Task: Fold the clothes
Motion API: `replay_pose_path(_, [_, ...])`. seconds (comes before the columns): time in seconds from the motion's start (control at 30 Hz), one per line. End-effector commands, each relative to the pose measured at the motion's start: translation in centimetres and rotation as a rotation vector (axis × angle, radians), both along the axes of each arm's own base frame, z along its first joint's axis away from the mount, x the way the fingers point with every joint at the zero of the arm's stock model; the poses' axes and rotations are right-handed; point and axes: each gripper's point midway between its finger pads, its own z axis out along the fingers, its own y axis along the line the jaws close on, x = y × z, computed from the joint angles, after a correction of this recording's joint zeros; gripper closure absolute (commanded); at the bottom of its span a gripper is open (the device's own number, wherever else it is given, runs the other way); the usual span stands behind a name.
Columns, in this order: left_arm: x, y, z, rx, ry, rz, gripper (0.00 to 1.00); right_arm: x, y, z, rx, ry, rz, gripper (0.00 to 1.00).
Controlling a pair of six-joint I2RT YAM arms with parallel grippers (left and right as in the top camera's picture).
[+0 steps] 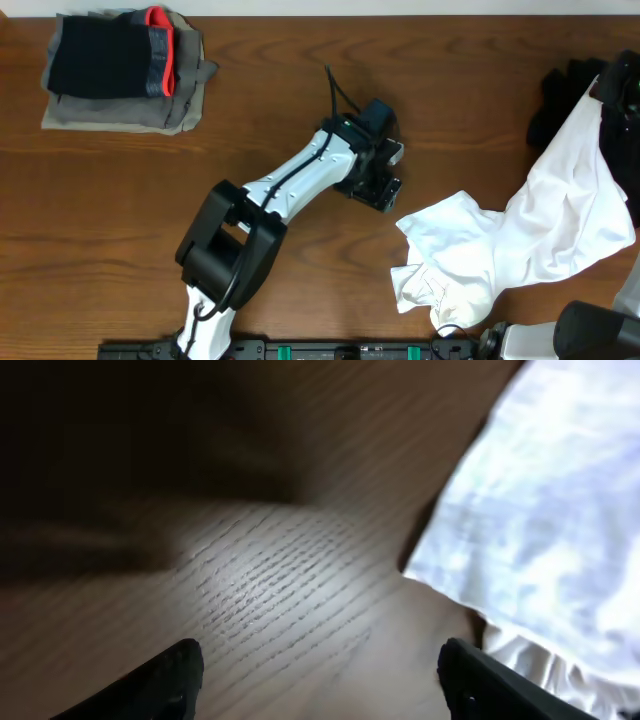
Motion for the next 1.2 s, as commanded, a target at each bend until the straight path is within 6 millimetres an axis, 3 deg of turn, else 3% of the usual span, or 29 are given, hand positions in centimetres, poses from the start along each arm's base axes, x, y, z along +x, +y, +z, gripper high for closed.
replay_pose_path(0.0, [0.4, 0.5, -1.0, 0.071, 0.025, 0.144, 0.22, 0.0, 0.1, 0.3, -0.012, -0.003, 0.023, 0.99])
replay_pose_path(0.2, [-0.3, -0.5, -1.3, 0.073, 0.029, 0.149, 0.17, 0.0, 0.1, 0.2, -0.012, 0.000, 0.025, 0.99])
replay_pose_path(0.5, [-1.1, -2.6, -1.5, 0.084, -0.223, -0.338, 0.14, -0.1, 0.2, 0.0, -0.009, 0.008, 0.025, 0.99])
replay_pose_path(0.67, [-1.7, -2.5, -1.8, 0.069, -0.229, -0.442, 0.14, -0.3, 0.2, -0.1, -0.008, 0.018, 0.026, 0.99])
replay_pose_path(0.83, [-3.6, -3.9, -1.5, -0.062, -0.174, -0.526, 0.14, -0.3, 0.1, -0.1, -0.014, 0.019, 0.021, 0.99])
replay_pose_path(1.17, [-5.3, -2.6, -3.4, -0.097, -0.229, -0.848, 0.15, -0.4, 0.0, -0.1, -0.016, 0.022, 0.019, 0.99])
